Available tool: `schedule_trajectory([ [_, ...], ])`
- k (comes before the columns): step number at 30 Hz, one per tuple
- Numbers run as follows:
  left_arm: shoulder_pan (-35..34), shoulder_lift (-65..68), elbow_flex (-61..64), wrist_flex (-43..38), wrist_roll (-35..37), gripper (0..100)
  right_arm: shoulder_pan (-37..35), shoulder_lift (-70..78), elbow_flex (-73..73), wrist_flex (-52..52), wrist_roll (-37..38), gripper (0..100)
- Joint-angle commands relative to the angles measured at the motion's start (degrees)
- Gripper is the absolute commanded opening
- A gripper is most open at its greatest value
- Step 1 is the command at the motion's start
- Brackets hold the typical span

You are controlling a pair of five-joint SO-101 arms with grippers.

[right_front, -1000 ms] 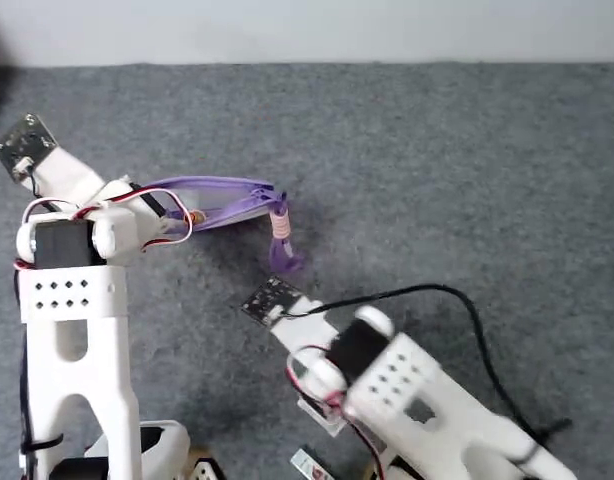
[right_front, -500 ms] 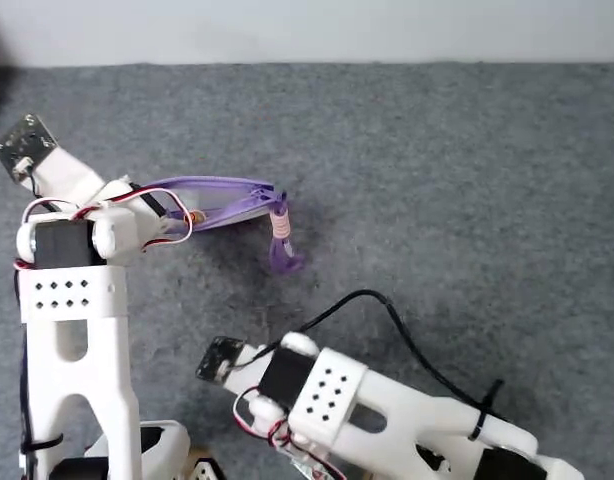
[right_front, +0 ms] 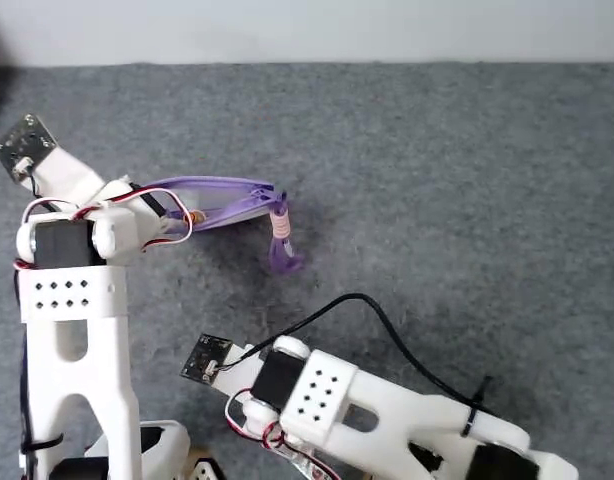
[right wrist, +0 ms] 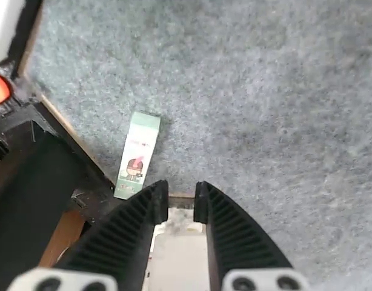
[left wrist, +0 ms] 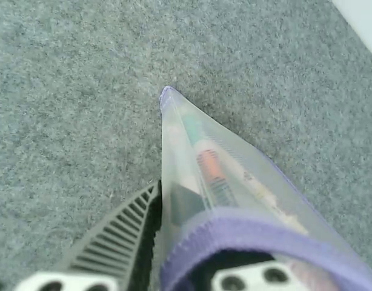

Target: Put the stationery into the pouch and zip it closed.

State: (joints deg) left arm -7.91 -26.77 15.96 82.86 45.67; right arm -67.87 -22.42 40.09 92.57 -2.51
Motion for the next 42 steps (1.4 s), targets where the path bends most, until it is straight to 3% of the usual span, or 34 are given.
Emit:
schedule_trajectory([
  [1,-0.5,-0.2,-0.8,-0.4,0.5,1,-0.1,4.4,-1.1,2.9,-5.1,8.7],
  [10,-0.5,-0.2,-0.8,-0.4,0.5,1,-0.3,13.4,-4.5,5.4,-6.2,9.2],
  [18,-0.5,-0.2,-0.8,-0.4,0.6,1,-1.2,14.5,-7.6,5.2,-9.1,27.5],
  [25,-0.5,-0.2,-0.7,-0.4,0.6,1,-8.0,14.5,-7.6,3.5,-9.5,21.4],
  [34,-0.5,-0.2,-0.7,-0.4,0.6,1,-7.9,15.4,-7.6,-0.1,-12.4,20.3],
  [42,-0.6,-0.1,-0.7,-0.4,0.6,1,-8.0,26.4,-8.4,-0.8,-19.0,20.3],
])
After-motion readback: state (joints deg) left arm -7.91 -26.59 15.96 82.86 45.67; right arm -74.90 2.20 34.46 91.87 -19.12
